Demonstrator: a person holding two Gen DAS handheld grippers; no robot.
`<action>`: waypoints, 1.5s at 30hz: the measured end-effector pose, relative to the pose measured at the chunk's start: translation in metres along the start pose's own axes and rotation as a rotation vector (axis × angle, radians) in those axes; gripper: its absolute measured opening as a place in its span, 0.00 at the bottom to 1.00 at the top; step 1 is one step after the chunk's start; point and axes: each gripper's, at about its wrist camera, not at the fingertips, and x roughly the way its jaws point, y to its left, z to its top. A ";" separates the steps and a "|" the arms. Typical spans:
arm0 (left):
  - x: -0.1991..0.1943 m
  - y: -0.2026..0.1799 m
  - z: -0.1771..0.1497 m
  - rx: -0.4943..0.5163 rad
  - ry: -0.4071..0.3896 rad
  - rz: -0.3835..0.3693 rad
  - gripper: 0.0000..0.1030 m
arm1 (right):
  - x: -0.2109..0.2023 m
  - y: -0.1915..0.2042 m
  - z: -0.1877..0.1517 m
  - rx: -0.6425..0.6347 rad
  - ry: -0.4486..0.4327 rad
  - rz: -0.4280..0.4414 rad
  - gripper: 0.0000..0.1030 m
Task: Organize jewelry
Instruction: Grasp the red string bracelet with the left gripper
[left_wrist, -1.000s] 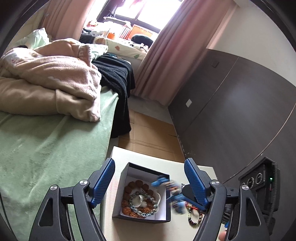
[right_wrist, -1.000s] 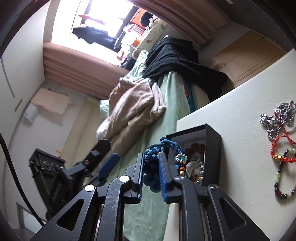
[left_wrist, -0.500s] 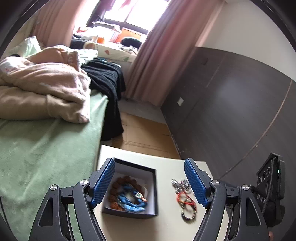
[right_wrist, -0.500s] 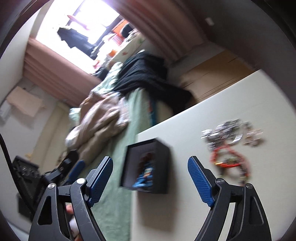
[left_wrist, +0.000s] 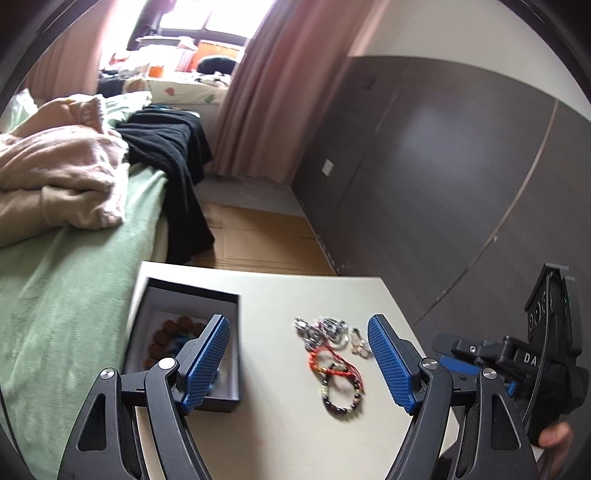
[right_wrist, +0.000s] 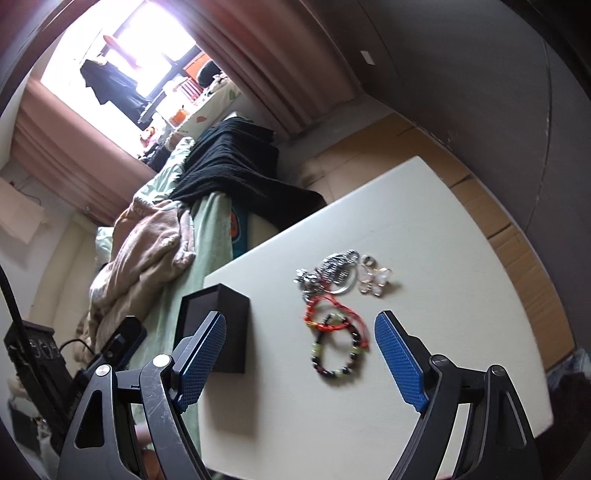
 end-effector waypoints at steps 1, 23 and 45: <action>0.003 -0.005 -0.002 0.012 0.007 0.004 0.76 | -0.001 -0.005 0.000 0.006 0.006 -0.007 0.81; 0.109 -0.036 -0.030 0.039 0.281 0.053 0.35 | 0.004 -0.072 0.010 0.190 0.115 -0.086 0.78; 0.147 -0.046 -0.056 0.145 0.400 0.187 0.11 | 0.013 -0.068 0.017 0.201 0.135 -0.102 0.78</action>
